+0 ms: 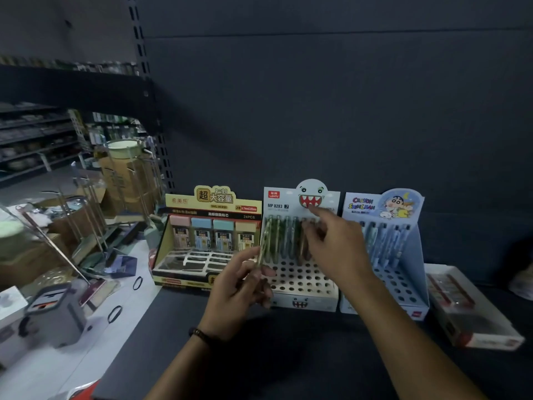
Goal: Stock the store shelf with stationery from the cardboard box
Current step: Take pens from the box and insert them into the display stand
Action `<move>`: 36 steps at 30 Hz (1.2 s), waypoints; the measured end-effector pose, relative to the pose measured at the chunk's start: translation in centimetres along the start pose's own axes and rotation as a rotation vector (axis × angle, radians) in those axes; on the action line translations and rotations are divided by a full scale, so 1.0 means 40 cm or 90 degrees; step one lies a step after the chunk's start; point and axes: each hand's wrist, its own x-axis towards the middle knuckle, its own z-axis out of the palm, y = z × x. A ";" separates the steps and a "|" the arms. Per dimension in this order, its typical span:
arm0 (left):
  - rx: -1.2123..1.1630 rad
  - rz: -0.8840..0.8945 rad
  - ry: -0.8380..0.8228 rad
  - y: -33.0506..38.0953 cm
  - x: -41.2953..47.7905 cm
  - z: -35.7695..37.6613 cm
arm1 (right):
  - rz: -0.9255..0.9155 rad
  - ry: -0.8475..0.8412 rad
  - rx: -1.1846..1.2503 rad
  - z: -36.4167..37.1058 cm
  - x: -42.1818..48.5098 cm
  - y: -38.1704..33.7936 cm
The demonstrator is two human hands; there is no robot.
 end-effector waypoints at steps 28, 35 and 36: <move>0.557 0.194 0.003 -0.048 0.012 -0.035 | -0.035 0.027 0.076 0.085 -0.011 -0.080; 0.533 0.164 -0.032 -0.049 0.015 -0.042 | -0.011 -0.008 0.018 0.088 -0.009 -0.123; 0.535 0.163 -0.035 -0.048 0.014 -0.042 | -0.015 -0.022 0.003 0.092 -0.009 -0.124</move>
